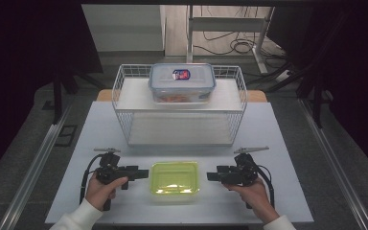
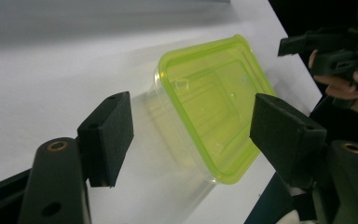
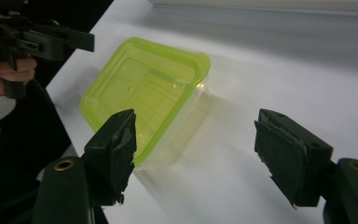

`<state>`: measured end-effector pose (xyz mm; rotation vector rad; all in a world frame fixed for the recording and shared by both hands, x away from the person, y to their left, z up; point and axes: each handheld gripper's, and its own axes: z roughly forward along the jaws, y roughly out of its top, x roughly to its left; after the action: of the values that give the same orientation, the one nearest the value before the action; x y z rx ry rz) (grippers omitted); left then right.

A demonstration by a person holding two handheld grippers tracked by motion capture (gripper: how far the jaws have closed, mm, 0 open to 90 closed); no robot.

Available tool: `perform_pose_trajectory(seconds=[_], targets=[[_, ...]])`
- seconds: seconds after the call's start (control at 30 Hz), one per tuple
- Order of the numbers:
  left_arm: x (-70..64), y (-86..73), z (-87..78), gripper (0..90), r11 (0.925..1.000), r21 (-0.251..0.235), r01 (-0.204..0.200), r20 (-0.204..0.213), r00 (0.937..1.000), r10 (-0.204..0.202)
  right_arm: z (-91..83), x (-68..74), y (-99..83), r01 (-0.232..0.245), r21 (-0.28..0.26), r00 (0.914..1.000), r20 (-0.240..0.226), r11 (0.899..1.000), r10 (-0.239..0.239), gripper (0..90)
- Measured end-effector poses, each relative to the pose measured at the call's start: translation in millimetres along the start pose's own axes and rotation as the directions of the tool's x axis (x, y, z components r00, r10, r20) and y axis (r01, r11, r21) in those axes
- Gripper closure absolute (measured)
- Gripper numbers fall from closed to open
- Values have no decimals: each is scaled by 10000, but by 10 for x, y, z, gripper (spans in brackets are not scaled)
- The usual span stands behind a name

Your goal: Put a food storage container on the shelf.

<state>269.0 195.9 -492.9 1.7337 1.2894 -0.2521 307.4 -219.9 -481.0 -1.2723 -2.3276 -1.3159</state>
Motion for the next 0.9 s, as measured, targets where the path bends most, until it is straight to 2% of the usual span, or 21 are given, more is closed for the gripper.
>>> perform_pose_trajectory(seconds=[0.1,0.17,0.2,0.3,0.4,0.47,0.5,0.53,0.57,0.63,0.67,0.77,0.9], targets=[[14,-22,21,298,9999,57,144,169,9998,-145,42,2,-28,-260,4,9992,-306,9997,260,325],[12,-35,24,299,10000,43,75,47,10000,-75,67,4,-31,-380,15,9983,-445,9993,380,342],[14,-45,23,304,9999,-27,133,89,9999,-132,81,4,-31,-446,-2,9978,-485,9990,446,351],[60,-91,41,325,9980,33,635,554,9964,-636,141,-1,-36,-695,61,9954,-655,9976,698,380],[84,-110,54,356,9976,144,673,473,9966,-679,217,6,-40,-857,210,9924,-867,9961,872,416],[119,-120,69,379,9960,110,886,853,9924,-892,269,4,-39,-1089,310,9891,-961,9936,1114,443],[119,-120,69,388,9960,110,886,853,9924,-892,269,4,-39,-1089,310,9891,-961,9936,1114,443],[159,-129,107,398,9919,197,1253,1032,9866,-1267,325,-20,-41,-1237,405,9878,-898,9915,1269,473],[178,-132,126,407,9900,233,1393,1025,9847,-1410,348,-30,-41,-1335,495,9862,-921,9898,1376,483],[199,-134,141,418,9892,266,1441,1076,9834,-1461,368,-40,-41,-1374,538,9851,-967,9890,1422,494],[218,-131,166,440,9872,324,1561,1191,9801,-1589,392,-48,-39,-1512,589,9818,-1068,9867,1569,514],[224,-128,194,480,9868,388,1572,1230,9793,-1609,418,-64,-37,-1660,634,9784,-1144,9841,1724,545],[225,-128,298,550,9829,809,1655,1397,9745,-1756,456,-74,-39,-1837,726,9740,-1213,9803,1915,591]])
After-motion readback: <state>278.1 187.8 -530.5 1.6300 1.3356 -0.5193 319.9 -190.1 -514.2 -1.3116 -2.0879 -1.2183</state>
